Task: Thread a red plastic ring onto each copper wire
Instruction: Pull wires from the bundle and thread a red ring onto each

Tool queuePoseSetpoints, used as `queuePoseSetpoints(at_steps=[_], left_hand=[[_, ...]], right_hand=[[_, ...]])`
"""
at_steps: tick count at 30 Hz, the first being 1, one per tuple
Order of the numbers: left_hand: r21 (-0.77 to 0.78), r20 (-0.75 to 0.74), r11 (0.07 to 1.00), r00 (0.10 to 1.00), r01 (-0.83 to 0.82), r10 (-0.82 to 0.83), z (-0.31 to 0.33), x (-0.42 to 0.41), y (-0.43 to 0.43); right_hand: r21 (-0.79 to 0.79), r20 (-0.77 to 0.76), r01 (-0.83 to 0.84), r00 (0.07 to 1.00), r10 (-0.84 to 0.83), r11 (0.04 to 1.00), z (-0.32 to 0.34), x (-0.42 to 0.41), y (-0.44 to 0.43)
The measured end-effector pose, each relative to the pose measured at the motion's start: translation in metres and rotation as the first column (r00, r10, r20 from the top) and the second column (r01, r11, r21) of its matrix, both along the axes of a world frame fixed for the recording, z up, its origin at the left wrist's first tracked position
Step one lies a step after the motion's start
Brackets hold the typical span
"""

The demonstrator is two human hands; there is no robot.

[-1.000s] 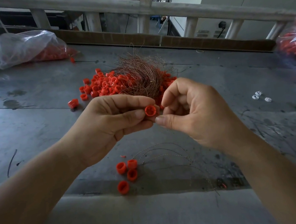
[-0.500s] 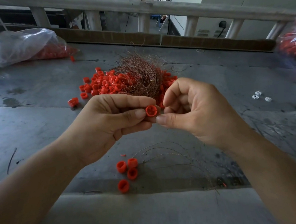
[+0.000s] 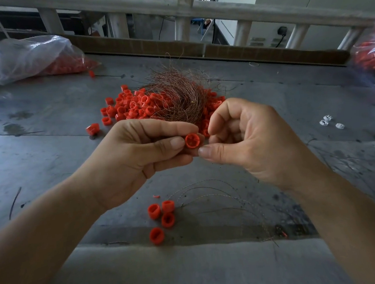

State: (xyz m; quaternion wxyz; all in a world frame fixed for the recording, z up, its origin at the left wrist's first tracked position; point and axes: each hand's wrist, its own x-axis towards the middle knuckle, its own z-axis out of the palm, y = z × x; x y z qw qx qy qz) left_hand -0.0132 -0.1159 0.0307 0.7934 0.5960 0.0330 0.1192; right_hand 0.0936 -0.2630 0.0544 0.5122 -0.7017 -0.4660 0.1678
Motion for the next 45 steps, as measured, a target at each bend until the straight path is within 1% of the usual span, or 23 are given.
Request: queuePoseSetpoints(at_steps=[13,21,24,32,39,45], left_hand=[[0.034,-0.007,0.999,1.000,0.008,-0.008,0.0002,-0.0012,0.0032],[0.056,0.014,0.996,0.997,0.073,-0.074,-0.0006,-0.0023,0.0049],[0.047,0.020,0.996,0.997,0.074,-0.075,-0.0010,-0.0018,0.0052],[-0.014,0.053,0.998,0.996,0.066,-0.065,-0.0004,-0.0002,0.0049],[-0.026,0.062,0.998,0.996,0.060,-0.058,-0.0009,-0.0012,0.0035],[-0.034,0.073,0.996,0.994,0.088,-0.085,-0.0016,-0.0012,0.0006]], right_hand=[[-0.025,0.002,0.007,1.000,-0.007,1.000,-0.0016,0.0003,0.0020],[-0.004,-0.070,-0.010,0.997,0.009,1.000,0.0015,-0.0016,0.0027],[0.006,-0.095,-0.021,0.995,0.022,1.000,0.0032,-0.0025,0.0026],[0.036,-0.188,-0.064,0.980,0.069,0.997,0.0055,-0.0008,0.0000],[0.085,-0.396,-0.022,0.917,0.054,0.996,0.0024,-0.0032,0.0028],[0.034,-0.426,-0.054,0.902,0.064,0.998,0.0004,-0.0058,0.0049]])
